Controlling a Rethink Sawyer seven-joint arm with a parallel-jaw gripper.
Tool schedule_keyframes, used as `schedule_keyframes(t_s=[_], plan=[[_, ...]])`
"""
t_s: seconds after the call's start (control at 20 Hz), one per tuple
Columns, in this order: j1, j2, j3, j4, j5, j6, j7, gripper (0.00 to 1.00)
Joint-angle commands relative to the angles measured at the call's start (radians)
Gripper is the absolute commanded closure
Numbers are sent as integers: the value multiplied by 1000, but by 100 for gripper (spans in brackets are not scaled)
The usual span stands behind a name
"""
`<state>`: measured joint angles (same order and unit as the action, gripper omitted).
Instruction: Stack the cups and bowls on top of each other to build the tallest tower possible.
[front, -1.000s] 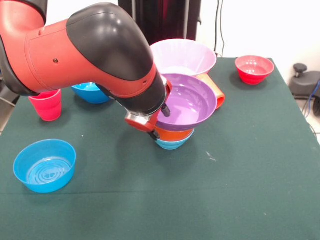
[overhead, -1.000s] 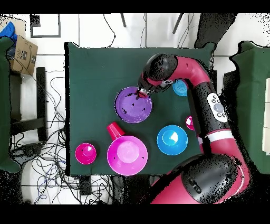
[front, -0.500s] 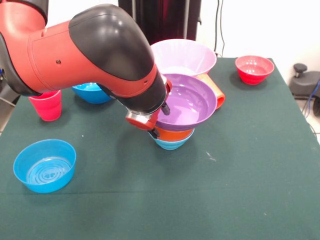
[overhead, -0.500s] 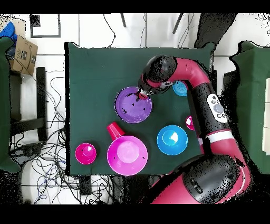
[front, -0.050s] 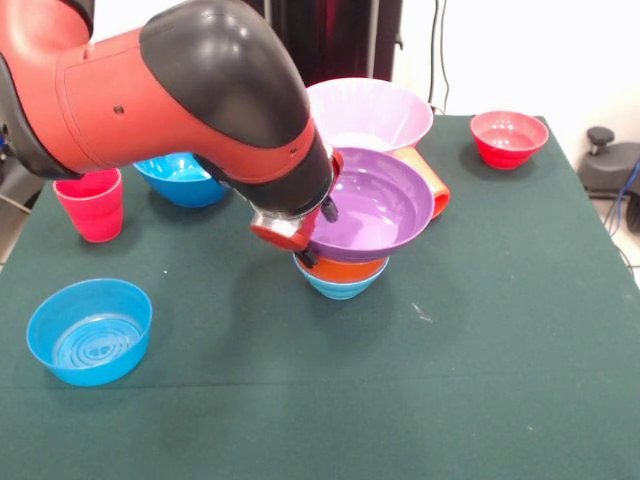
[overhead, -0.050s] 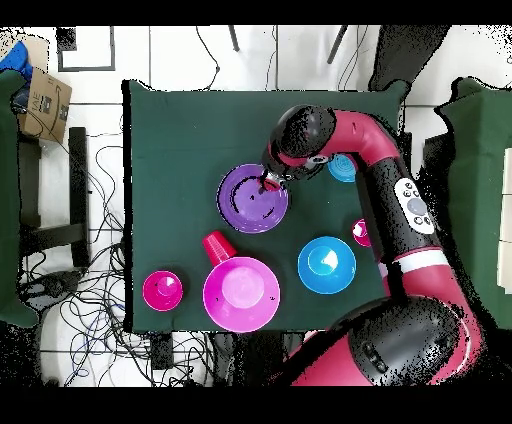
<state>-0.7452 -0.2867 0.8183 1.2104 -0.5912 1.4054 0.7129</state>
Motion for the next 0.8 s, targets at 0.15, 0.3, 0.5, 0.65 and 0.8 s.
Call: schedule_keyframes(t_s=[0.15,0.3,0.5,0.65,0.8], plan=[[-36,-206,-37,164,20,35,-44,0],[-32,-247,-48,172,18,38,-20,0],[-27,-303,-53,212,42,27,34,0],[-13,-321,-52,231,68,17,71,0],[-1,-313,-57,237,78,-4,87,0]])
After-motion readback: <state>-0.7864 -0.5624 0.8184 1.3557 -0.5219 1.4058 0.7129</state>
